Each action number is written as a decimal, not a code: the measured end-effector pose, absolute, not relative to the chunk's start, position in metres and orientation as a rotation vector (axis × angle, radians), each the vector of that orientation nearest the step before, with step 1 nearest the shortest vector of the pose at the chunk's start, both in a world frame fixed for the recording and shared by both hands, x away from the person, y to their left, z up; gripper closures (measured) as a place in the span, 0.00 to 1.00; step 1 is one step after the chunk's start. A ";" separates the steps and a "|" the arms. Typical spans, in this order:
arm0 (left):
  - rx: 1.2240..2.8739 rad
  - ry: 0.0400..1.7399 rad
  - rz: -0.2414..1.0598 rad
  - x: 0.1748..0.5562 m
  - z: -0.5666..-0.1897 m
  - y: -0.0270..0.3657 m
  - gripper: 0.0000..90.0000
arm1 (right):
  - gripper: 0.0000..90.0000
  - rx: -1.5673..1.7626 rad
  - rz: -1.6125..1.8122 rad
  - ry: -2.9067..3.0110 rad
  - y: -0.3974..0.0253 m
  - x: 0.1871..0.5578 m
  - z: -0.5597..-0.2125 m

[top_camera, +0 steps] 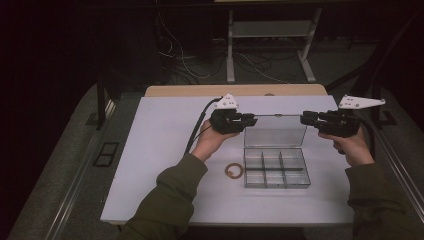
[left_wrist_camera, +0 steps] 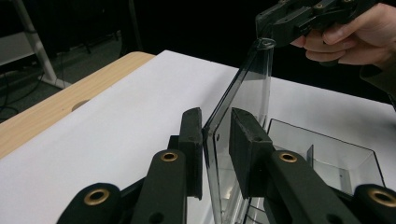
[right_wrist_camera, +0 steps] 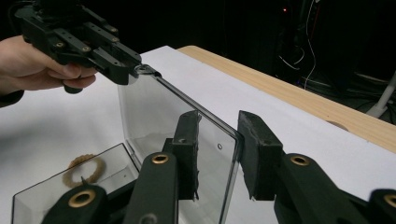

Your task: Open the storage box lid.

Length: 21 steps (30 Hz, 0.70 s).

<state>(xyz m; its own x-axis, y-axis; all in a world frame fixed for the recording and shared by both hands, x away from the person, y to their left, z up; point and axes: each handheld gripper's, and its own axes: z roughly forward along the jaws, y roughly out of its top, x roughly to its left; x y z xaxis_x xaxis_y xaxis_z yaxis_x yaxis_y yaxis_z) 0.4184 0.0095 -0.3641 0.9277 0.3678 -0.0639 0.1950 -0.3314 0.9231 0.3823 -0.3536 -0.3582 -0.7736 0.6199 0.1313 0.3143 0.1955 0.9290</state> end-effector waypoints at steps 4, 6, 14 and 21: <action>1.914 0.419 0.182 0.420 -0.365 0.010 0.82 | 0.76 0.889 1.631 2.205 -0.354 0.388 -0.360; 1.911 0.425 0.182 0.421 -0.366 0.010 0.81 | 0.76 0.888 1.632 2.207 -0.354 0.389 -0.360; 1.927 0.470 0.199 0.420 -0.370 0.016 0.67 | 0.77 0.889 1.619 2.195 -0.354 0.393 -0.362; 1.945 0.509 0.206 0.411 -0.379 0.032 0.54 | 0.79 0.901 1.573 2.197 -0.353 0.399 -0.365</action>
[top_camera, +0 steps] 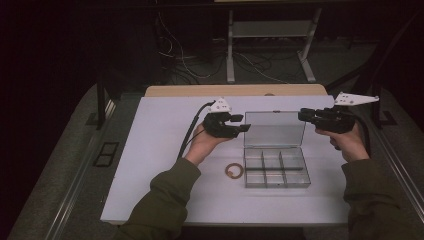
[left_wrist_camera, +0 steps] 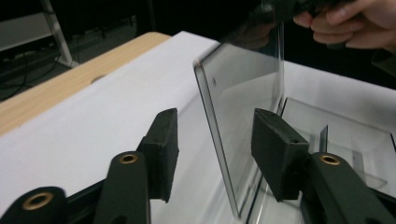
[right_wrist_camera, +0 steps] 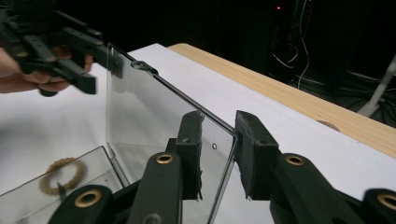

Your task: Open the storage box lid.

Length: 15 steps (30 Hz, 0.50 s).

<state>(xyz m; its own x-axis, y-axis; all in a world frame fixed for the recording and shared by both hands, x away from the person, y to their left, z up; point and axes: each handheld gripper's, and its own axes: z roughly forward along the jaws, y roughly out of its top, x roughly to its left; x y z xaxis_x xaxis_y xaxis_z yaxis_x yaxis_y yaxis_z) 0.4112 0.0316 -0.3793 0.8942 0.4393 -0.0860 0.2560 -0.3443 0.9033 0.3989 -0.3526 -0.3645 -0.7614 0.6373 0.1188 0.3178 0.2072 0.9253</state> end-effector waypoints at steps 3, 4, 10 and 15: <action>1.958 0.512 0.211 0.407 -0.384 0.041 0.51 | 0.79 0.910 1.573 2.194 -0.352 0.403 -0.366; 1.963 0.515 0.209 0.406 -0.385 0.044 0.50 | 0.79 0.916 1.578 2.192 -0.352 0.404 -0.367; 1.964 0.540 0.210 0.397 -0.392 0.064 0.46 | 0.78 0.935 1.586 2.183 -0.352 0.409 -0.371; 1.961 0.569 0.214 0.389 -0.395 0.079 0.43 | 0.76 0.939 1.561 2.187 -0.351 0.414 -0.372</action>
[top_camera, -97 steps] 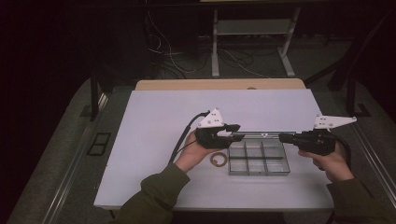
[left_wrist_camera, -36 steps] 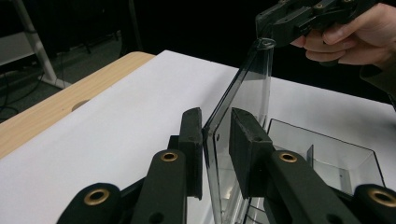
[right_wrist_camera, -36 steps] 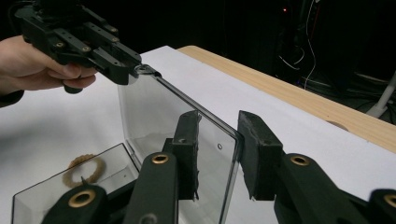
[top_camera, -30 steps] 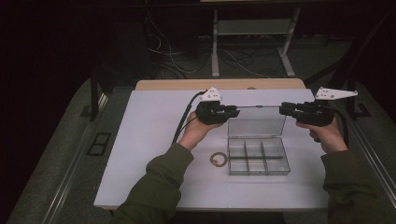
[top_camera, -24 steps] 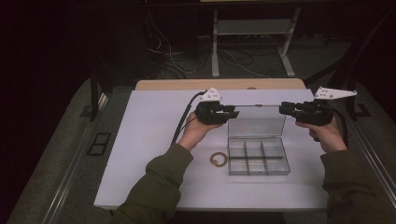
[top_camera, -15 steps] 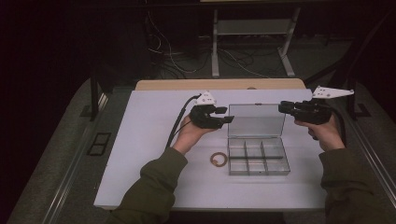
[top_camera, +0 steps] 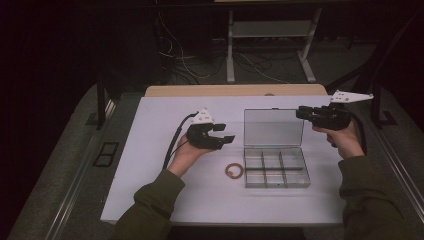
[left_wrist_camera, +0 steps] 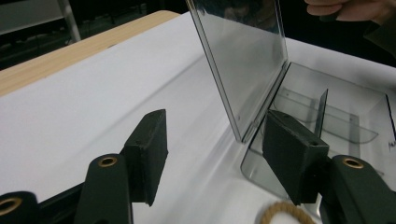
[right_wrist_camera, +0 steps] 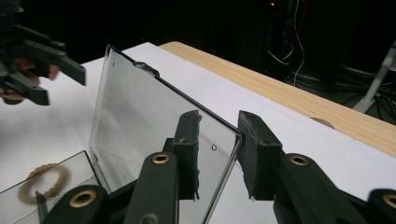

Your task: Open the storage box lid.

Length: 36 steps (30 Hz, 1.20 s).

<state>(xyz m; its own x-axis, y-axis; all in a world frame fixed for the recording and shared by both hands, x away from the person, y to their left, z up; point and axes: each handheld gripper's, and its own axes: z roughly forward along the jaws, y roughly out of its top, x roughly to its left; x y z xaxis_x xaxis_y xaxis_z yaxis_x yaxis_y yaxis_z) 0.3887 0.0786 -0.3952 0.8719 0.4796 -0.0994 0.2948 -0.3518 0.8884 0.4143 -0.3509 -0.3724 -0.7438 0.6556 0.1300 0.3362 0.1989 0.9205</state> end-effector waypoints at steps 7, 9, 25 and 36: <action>1.959 0.588 0.231 0.374 -0.400 0.103 0.40 | 0.74 0.941 1.564 2.176 -0.349 0.420 -0.377; 1.960 0.600 0.231 0.369 -0.402 0.109 0.40 | 0.73 0.945 1.562 2.175 -0.349 0.422 -0.379; 1.985 0.635 0.248 0.325 -0.420 0.143 0.32 | 0.65 0.965 1.511 2.168 -0.345 0.432 -0.392; 1.956 0.683 0.256 0.308 -0.429 0.158 0.22 | 0.59 1.006 1.493 2.153 -0.341 0.438 -0.404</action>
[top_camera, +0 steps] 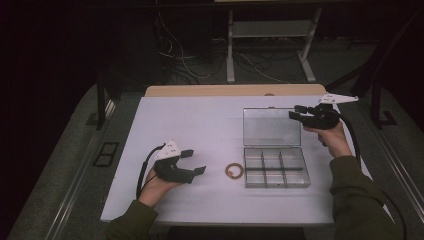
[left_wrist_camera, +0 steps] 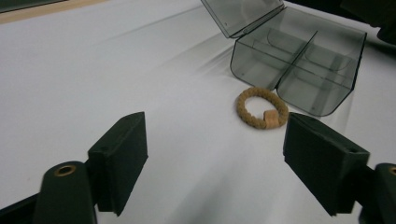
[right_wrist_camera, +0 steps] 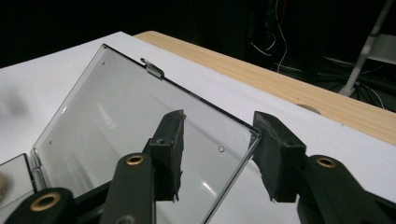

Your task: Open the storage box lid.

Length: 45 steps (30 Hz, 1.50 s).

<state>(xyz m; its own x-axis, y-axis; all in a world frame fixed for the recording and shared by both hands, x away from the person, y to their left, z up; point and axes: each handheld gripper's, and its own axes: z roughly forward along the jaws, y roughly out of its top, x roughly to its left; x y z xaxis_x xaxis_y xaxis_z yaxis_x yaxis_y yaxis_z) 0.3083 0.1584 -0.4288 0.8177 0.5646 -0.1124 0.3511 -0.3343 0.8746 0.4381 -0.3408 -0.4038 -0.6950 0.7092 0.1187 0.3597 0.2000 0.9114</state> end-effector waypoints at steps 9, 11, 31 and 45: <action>1.937 0.744 0.267 0.293 -0.435 0.172 0.14 | 0.56 1.034 1.492 2.149 -0.339 0.443 -0.413; 1.936 0.753 0.270 0.291 -0.436 0.173 0.13 | 0.55 1.041 1.494 2.151 -0.339 0.444 -0.414; 1.988 0.731 0.253 0.291 -0.441 0.170 0.12 | 0.48 1.113 1.491 2.170 -0.336 0.452 -0.432; 2.002 0.728 0.234 0.292 -0.443 0.169 0.13 | 0.47 1.165 1.482 2.186 -0.336 0.457 -0.443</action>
